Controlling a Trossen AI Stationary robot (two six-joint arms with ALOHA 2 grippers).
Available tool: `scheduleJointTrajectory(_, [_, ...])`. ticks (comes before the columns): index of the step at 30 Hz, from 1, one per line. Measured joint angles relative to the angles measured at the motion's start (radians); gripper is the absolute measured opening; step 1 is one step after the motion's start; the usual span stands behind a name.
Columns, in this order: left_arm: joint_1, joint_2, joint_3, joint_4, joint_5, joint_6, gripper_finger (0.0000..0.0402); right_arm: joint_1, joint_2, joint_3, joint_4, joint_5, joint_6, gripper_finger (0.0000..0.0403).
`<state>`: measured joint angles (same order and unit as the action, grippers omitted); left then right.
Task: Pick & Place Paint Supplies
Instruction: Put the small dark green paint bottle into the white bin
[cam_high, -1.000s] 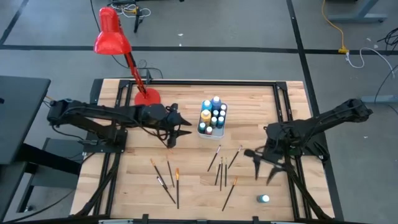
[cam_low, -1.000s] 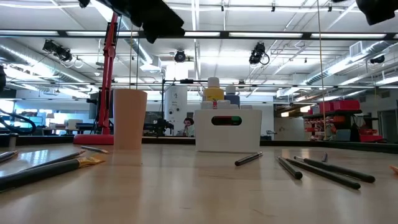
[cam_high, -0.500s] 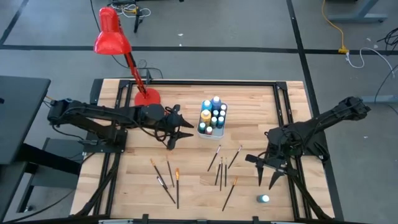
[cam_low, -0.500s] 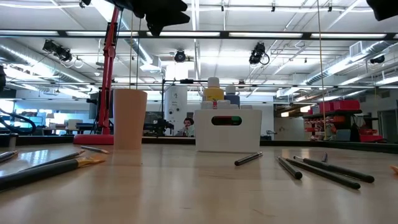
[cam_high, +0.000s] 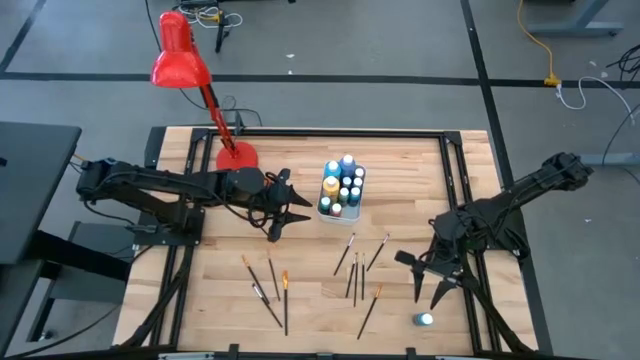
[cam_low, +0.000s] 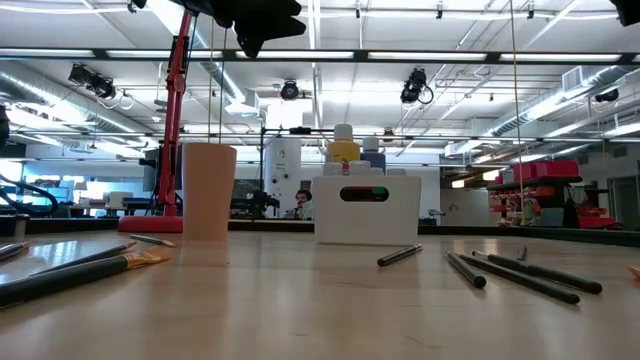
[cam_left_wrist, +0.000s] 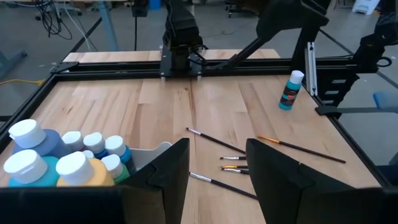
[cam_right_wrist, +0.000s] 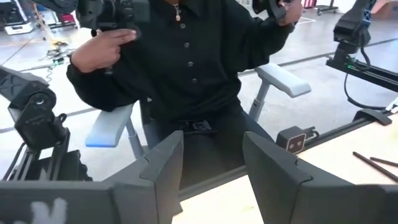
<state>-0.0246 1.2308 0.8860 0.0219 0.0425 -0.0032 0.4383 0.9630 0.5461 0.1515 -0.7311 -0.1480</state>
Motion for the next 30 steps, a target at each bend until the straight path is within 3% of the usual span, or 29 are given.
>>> scheduleJointTrajectory(9, [0.000, 0.000, 0.000, 0.000, 0.000, 0.000, 0.0167, 0.069, 0.008, -0.007, 0.010, -0.001, -0.030, 0.0170])
scheduleJointTrajectory(18, [0.000, 0.000, 0.000, 0.000, 0.000, -0.007, 0.0167, 0.125, 0.088, -0.153, 0.301, 0.004, -0.005, 0.0170])
scheduleJointTrajectory(30, [0.000, 0.001, 0.000, 0.006, 0.000, -0.017, 0.0167, 0.205, 0.217, -0.222, 0.460, 0.043, -0.048, 0.0170])
